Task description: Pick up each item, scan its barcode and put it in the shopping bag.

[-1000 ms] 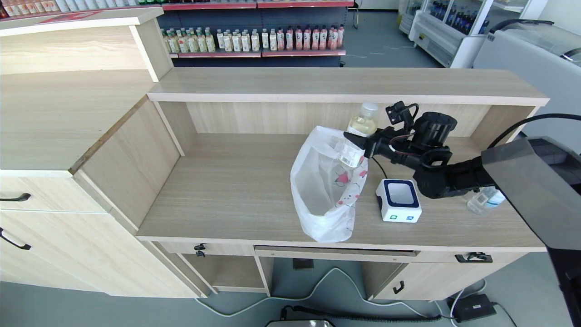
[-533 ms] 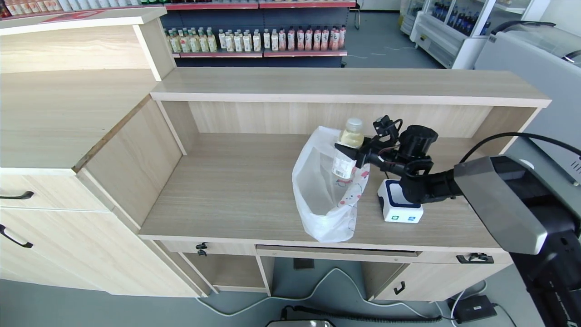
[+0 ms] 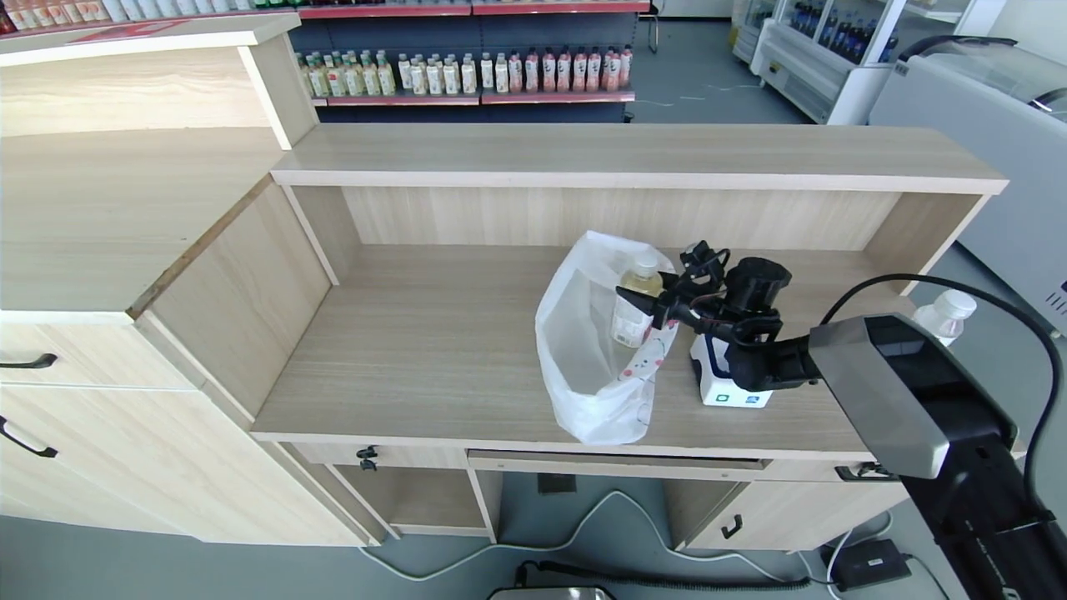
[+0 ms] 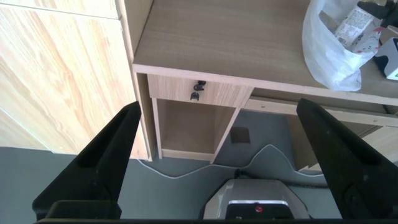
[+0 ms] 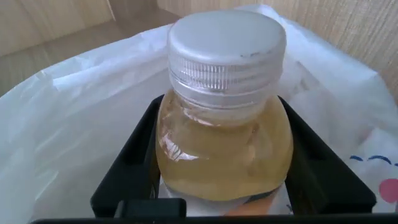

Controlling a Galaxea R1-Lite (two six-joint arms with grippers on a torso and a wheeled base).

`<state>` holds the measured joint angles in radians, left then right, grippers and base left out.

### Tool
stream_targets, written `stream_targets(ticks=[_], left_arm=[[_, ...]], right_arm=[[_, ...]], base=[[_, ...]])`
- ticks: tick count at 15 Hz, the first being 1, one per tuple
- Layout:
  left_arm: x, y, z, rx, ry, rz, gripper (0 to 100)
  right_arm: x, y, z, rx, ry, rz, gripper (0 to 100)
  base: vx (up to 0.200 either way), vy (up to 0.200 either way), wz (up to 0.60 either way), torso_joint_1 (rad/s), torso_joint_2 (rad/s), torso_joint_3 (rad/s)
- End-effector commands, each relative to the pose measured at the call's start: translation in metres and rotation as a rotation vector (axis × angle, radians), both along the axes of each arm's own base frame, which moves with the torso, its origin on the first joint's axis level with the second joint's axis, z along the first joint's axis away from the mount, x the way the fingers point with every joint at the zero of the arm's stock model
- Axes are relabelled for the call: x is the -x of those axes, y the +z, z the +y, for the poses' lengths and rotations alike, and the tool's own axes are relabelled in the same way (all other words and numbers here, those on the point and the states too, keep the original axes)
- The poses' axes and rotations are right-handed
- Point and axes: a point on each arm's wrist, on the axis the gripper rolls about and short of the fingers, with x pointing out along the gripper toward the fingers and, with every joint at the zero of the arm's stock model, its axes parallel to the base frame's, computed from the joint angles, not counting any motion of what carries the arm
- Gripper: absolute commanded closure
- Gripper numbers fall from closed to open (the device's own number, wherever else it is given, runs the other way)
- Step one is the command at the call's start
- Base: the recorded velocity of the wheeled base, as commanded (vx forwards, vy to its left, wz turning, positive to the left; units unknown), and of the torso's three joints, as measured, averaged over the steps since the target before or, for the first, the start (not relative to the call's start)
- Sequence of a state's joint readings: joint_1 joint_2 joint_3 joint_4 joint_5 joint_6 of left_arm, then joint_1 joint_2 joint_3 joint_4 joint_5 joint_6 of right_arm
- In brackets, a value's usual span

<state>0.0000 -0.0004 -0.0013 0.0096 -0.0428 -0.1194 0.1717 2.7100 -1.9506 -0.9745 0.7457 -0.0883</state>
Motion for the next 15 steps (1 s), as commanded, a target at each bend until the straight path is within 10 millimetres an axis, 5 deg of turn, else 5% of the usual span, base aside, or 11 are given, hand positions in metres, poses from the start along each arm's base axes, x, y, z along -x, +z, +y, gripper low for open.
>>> stream_targets(ticks=[1, 15], left_arm=[[0.000, 0.000, 0.000, 0.000, 0.000, 0.001, 0], [0.000, 0.000, 0.000, 0.000, 0.000, 0.001, 0]], right_arm=[[-0.002, -0.018, 0.001, 0.018, 0.009, 0.007, 100], [-0.001, -0.018, -0.009, 0.059, 0.050, -0.030, 100]], base=[[0.000, 0.000, 0.00, 0.000, 0.00, 0.000], [0.000, 0.000, 0.00, 0.000, 0.00, 0.000]])
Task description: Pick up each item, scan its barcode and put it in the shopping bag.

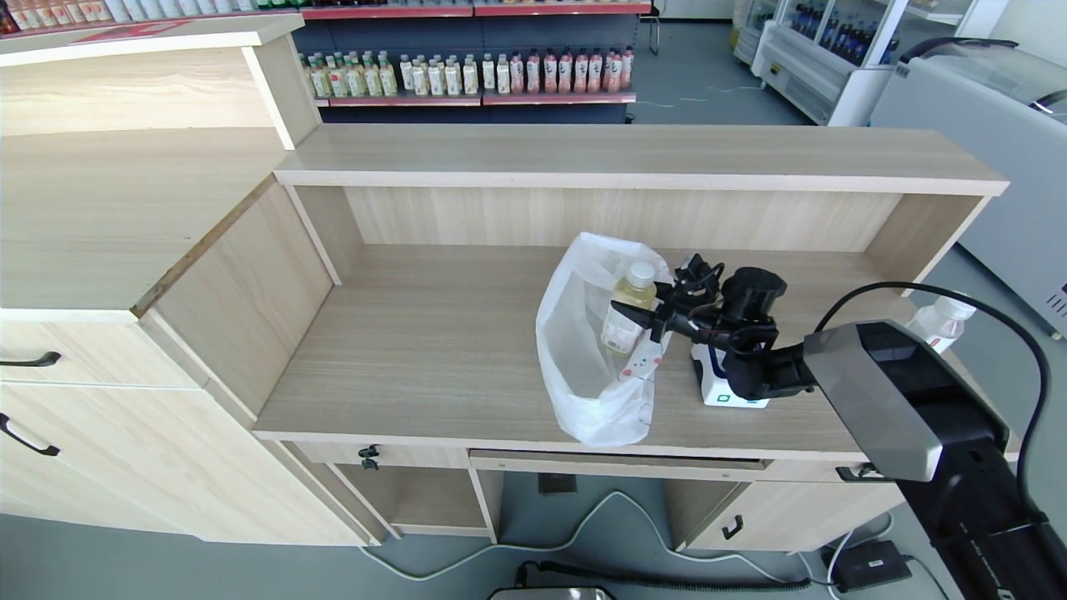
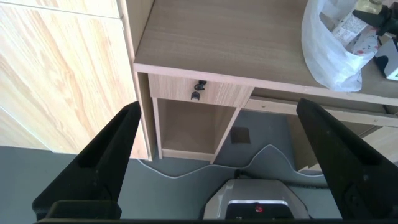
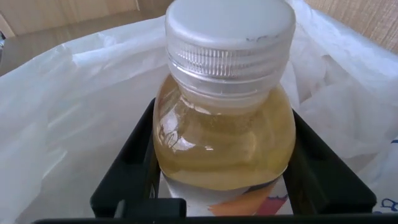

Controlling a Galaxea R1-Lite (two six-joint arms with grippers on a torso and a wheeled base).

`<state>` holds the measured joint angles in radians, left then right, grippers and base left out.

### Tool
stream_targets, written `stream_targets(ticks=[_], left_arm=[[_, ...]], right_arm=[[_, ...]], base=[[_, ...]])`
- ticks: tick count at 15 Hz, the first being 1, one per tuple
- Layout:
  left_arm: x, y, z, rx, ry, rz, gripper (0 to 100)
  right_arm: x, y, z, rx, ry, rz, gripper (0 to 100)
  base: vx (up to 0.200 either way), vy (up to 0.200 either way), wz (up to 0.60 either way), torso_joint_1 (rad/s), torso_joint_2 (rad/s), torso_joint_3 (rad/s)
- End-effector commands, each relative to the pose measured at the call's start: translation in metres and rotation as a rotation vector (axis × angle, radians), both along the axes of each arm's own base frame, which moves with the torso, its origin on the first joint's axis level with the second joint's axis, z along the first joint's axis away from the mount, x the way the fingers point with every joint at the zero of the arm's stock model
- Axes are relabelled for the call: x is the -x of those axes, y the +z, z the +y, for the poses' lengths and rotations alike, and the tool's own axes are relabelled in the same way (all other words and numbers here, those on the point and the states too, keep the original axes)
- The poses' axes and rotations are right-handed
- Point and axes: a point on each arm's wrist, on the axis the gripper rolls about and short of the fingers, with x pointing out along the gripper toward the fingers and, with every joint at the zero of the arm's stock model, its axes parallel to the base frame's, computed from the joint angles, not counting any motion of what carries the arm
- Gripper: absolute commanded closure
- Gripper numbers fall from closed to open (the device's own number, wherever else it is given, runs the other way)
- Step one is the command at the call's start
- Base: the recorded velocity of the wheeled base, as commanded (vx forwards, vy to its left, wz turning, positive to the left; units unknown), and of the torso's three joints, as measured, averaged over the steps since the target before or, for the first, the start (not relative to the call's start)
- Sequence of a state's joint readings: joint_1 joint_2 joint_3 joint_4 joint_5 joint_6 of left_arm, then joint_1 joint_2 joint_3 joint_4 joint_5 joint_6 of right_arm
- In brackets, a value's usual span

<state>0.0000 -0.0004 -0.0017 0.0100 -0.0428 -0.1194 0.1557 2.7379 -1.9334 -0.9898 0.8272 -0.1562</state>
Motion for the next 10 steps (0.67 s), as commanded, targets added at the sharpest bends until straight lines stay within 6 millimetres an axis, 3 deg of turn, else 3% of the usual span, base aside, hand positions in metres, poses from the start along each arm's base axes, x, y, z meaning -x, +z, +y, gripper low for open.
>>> stream_targets(ticks=[1, 3, 4, 5, 7, 10], left_arm=[[0.000, 0.000, 0.000, 0.000, 0.000, 0.001, 0], [0.000, 0.000, 0.000, 0.000, 0.000, 0.000, 0], [0.000, 0.000, 0.000, 0.000, 0.000, 0.000, 0], [0.000, 0.000, 0.000, 0.000, 0.000, 0.001, 0], [0.000, 0.000, 0.000, 0.000, 0.000, 0.001, 0], [0.000, 0.000, 0.000, 0.000, 0.000, 0.000, 0]], right_arm=[[0.000, 0.001, -0.002, 0.000, -0.004, -0.002, 100], [0.000, 0.000, -0.002, 0.001, -0.006, 0.003, 100], [0.000, -0.001, -0.002, 0.002, -0.006, 0.004, 0], [0.001, -0.001, -0.002, 0.002, -0.006, 0.004, 0], [0.005, 0.020, -0.003, -0.003, -0.006, -0.016, 0], [0.030, 0.085, -0.030, -0.013, -0.048, -0.082, 0]], base=[[0.000, 0.000, 0.00, 0.000, 0.00, 0.000], [0.000, 0.000, 0.00, 0.000, 0.00, 0.000], [0.000, 0.000, 0.00, 0.000, 0.00, 0.000], [0.000, 0.000, 0.00, 0.000, 0.00, 0.000], [0.000, 0.000, 0.00, 0.000, 0.00, 0.000], [0.000, 0.000, 0.00, 0.000, 0.00, 0.000]])
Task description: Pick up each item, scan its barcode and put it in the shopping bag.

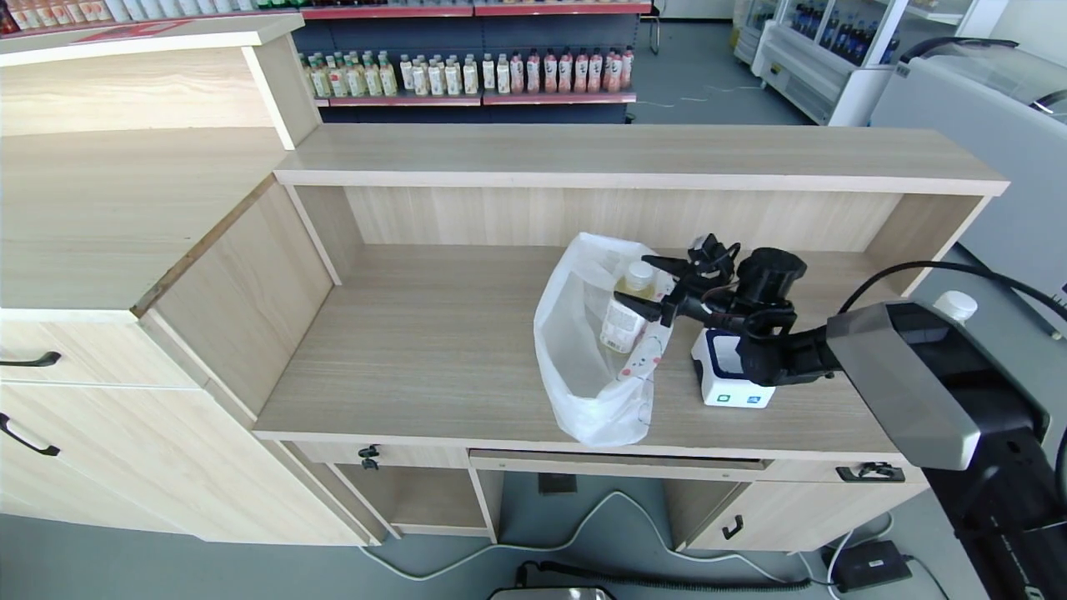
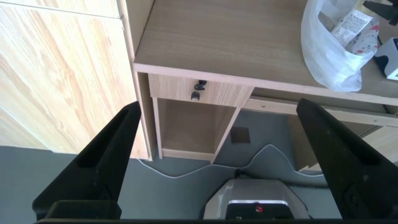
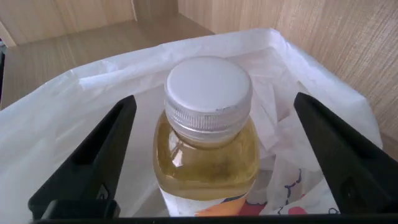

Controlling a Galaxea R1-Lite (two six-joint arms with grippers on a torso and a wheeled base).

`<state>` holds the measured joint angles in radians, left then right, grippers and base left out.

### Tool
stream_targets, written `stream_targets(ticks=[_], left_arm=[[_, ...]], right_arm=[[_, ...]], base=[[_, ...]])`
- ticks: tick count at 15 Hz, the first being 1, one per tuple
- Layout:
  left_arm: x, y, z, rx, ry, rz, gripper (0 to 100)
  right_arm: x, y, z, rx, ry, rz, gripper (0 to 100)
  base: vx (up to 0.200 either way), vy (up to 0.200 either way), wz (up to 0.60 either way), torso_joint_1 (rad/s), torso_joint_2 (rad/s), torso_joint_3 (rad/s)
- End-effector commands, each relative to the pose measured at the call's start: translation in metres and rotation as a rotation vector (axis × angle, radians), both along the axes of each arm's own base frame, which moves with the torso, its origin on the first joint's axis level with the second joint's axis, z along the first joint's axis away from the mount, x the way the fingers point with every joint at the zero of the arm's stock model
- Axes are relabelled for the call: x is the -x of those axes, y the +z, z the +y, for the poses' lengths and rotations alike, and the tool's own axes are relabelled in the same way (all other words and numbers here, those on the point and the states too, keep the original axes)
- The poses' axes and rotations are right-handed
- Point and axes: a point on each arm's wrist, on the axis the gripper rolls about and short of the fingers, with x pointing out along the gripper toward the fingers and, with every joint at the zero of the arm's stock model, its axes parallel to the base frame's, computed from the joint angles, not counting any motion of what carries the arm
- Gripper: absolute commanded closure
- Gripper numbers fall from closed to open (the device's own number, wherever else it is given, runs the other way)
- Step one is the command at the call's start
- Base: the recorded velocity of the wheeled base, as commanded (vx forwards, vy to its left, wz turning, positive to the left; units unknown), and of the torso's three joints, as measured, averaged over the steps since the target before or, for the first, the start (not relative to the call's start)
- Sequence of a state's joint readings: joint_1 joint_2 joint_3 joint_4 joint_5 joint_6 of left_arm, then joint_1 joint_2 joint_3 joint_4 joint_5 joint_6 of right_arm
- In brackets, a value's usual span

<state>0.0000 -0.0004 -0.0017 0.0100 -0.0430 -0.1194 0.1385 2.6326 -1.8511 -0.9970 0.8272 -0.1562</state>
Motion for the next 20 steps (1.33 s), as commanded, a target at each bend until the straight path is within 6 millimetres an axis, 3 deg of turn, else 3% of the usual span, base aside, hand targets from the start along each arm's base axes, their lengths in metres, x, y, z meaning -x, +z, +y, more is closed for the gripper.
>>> stream_targets(ticks=[1, 2, 3, 5, 6, 7, 9, 10, 14, 16, 19, 20], left_arm=[[0.000, 0.000, 0.000, 0.000, 0.000, 0.000, 0], [0.000, 0.000, 0.000, 0.000, 0.000, 0.001, 0], [0.000, 0.000, 0.000, 0.000, 0.000, 0.000, 0], [0.000, 0.000, 0.000, 0.000, -0.002, 0.001, 0], [0.000, 0.000, 0.000, 0.000, 0.000, 0.000, 0], [0.000, 0.000, 0.000, 0.000, 0.000, 0.000, 0], [0.000, 0.000, 0.000, 0.000, 0.000, 0.000, 0], [0.000, 0.000, 0.000, 0.000, 0.000, 0.000, 0], [0.000, 0.000, 0.000, 0.000, 0.000, 0.001, 0], [0.000, 0.000, 0.000, 0.000, 0.000, 0.000, 0], [0.000, 0.000, 0.000, 0.000, 0.000, 0.000, 0], [0.000, 0.000, 0.000, 0.000, 0.000, 0.000, 0]], right_arm=[[0.036, 0.069, -0.036, -0.006, -0.062, -0.046, 0], [0.056, 0.085, -0.050, -0.004, -0.091, -0.029, 0], [0.091, 0.105, -0.070, -0.003, -0.135, 0.001, 0], [0.153, 0.122, -0.103, 0.024, -0.226, 0.028, 0], [0.173, 0.121, -0.112, 0.050, -0.263, 0.029, 0], [0.217, 0.104, -0.136, 0.149, -0.364, 0.038, 0], [0.268, 0.081, -0.162, 0.281, -0.515, 0.034, 0], [0.284, 0.075, -0.168, 0.317, -0.579, 0.038, 0], [0.316, 0.087, -0.183, 0.399, -0.988, 0.049, 0], [0.327, 0.083, -0.186, 0.403, -1.132, 0.188, 0], [0.327, 0.070, -0.212, 0.367, -1.225, 0.281, 0], [0.318, 0.057, -0.225, 0.353, -1.246, 0.313, 0]], base=[[0.000, 0.000, 0.00, 0.000, 0.00, 0.000], [0.000, 0.000, 0.00, 0.000, 0.00, 0.000], [0.000, 0.000, 0.00, 0.000, 0.00, 0.000], [0.000, 0.000, 0.00, 0.000, 0.00, 0.000], [0.000, 0.000, 0.00, 0.000, 0.00, 0.000], [0.000, 0.000, 0.00, 0.000, 0.00, 0.000], [0.000, 0.000, 0.00, 0.000, 0.00, 0.000], [0.000, 0.000, 0.00, 0.000, 0.00, 0.000], [0.000, 0.000, -0.45, -0.063, 0.10, 0.048], [0.000, 0.000, -0.60, -0.176, 0.33, 0.139], [0.000, 0.000, 0.00, -0.093, 0.17, 0.067], [0.000, 0.000, 0.00, 0.000, 0.00, 0.000]])
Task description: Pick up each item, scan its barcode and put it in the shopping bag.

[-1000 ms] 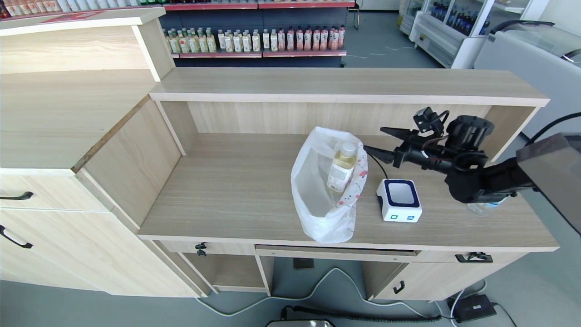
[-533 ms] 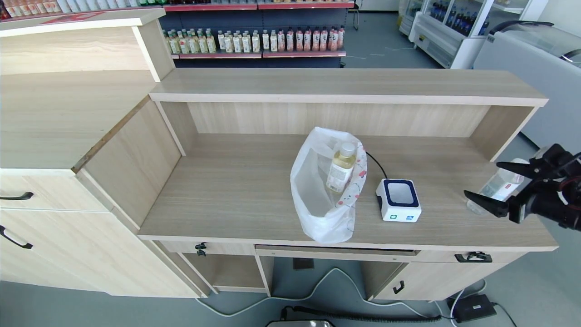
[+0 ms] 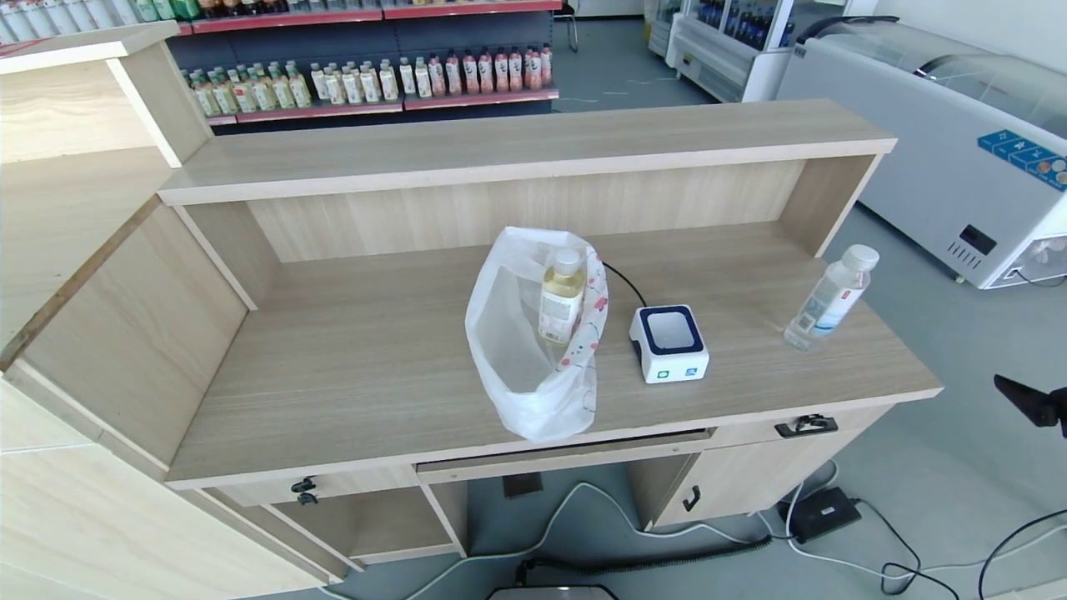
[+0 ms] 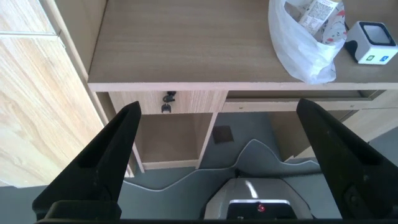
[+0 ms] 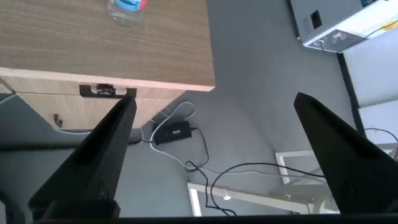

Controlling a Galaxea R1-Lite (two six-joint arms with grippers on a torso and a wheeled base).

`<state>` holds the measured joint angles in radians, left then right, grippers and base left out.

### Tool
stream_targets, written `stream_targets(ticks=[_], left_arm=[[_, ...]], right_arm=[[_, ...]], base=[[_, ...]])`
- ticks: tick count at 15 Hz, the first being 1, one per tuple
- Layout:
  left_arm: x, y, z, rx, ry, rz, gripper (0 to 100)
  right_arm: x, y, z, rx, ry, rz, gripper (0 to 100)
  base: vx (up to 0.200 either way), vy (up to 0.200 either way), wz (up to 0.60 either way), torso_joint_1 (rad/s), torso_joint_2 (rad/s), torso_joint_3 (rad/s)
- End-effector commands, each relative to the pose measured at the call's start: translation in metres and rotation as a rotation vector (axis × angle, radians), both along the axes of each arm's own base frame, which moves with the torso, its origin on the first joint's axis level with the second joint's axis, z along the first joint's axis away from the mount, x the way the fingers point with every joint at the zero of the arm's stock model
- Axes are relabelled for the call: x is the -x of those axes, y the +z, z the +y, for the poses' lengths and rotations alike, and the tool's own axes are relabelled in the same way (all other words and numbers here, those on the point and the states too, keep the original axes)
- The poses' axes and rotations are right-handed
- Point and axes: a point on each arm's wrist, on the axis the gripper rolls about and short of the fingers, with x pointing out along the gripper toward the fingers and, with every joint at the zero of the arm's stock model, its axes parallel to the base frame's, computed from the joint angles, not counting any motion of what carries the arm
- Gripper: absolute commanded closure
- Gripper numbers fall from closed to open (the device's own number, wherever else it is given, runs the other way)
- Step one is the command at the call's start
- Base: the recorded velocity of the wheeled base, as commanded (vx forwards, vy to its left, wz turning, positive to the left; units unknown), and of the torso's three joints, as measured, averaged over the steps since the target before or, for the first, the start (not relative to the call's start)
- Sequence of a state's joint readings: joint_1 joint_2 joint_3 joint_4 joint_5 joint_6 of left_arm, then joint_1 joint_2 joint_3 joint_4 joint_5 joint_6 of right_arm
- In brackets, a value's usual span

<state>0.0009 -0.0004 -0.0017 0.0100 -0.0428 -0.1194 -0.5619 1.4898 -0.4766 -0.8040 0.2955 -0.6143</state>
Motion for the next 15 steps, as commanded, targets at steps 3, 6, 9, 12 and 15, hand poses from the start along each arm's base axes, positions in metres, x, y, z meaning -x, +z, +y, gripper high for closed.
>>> stream_targets(ticks=[3, 6, 9, 12, 15], left_arm=[[0.000, 0.000, 0.000, 0.000, -0.001, 0.001, 0], [0.000, 0.000, 0.000, 0.000, -0.001, 0.001, 0], [0.000, 0.000, 0.000, 0.000, -0.001, 0.001, 0], [0.000, 0.000, 0.000, 0.000, -0.001, 0.000, 0], [0.000, 0.000, 0.000, 0.000, -0.001, 0.001, 0]], right_arm=[[-0.051, -0.031, -0.022, -0.120, 0.003, -0.070, 0], [-0.093, -0.041, -0.024, -0.146, 0.064, -0.148, 0], [-0.126, -0.057, -0.029, -0.161, 0.094, -0.209, 0], [-0.148, -0.072, -0.022, -0.197, 0.133, -0.246, 0], [-0.164, -0.078, -0.012, -0.249, 0.167, -0.256, 0]], base=[[0.000, 0.000, 0.00, 0.000, 0.00, 0.000], [0.000, 0.000, 0.00, 0.000, 0.00, 0.000], [0.000, 0.000, 0.00, 0.000, 0.00, 0.000], [0.000, 0.000, 0.00, 0.000, 0.00, 0.000], [0.000, 0.000, 0.00, 0.000, 0.00, 0.000]])
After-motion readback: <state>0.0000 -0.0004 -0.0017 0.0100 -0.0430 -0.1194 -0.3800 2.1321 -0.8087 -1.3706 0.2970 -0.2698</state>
